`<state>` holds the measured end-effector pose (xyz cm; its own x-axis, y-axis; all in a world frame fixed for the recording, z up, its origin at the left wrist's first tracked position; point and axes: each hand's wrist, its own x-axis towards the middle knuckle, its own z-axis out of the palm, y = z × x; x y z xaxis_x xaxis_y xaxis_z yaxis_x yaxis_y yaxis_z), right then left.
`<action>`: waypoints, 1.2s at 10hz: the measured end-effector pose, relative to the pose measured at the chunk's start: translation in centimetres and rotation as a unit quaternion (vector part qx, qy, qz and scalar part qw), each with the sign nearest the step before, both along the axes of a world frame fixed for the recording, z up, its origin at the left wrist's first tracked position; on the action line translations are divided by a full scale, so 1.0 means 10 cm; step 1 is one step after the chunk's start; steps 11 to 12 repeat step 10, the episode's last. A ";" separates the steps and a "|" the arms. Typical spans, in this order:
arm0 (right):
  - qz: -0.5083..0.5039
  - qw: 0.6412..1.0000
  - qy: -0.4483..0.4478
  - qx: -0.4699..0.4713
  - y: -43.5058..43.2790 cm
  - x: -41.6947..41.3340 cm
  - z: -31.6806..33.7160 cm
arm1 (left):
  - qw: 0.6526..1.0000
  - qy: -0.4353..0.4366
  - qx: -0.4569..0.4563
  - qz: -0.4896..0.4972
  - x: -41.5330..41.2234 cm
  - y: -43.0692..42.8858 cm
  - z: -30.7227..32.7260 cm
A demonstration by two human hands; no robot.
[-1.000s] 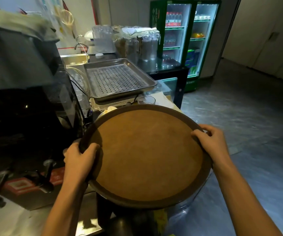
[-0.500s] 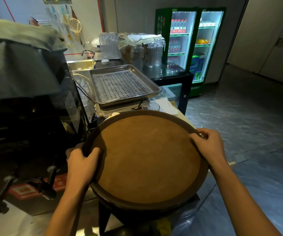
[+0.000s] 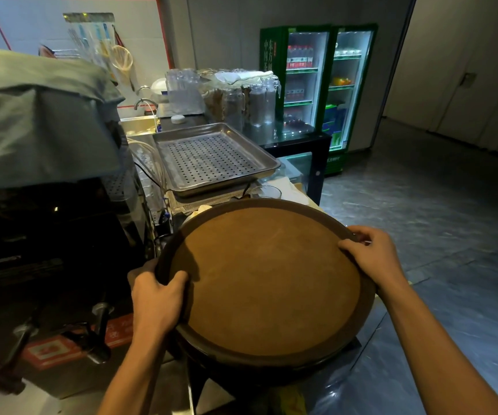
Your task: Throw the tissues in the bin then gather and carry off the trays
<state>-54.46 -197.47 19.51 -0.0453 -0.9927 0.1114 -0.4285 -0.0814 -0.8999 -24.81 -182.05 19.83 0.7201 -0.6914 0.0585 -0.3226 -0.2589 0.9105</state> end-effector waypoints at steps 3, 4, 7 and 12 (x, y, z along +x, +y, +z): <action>-0.013 0.998 0.047 -0.040 -0.07 0.00 -0.12 | 0.999 -0.020 0.049 0.004 0.04 -0.06 -0.02; 0.003 0.995 0.092 -0.047 -0.07 -0.02 -0.16 | 0.998 -0.024 0.062 -0.011 0.02 -0.03 0.01; -0.040 0.977 0.210 -0.020 0.22 0.02 0.01 | 0.984 -0.139 0.069 -0.088 0.08 -0.01 0.06; -0.182 0.955 0.231 -0.032 1.70 0.47 0.12 | 0.863 -0.355 0.029 -0.358 0.20 0.28 0.14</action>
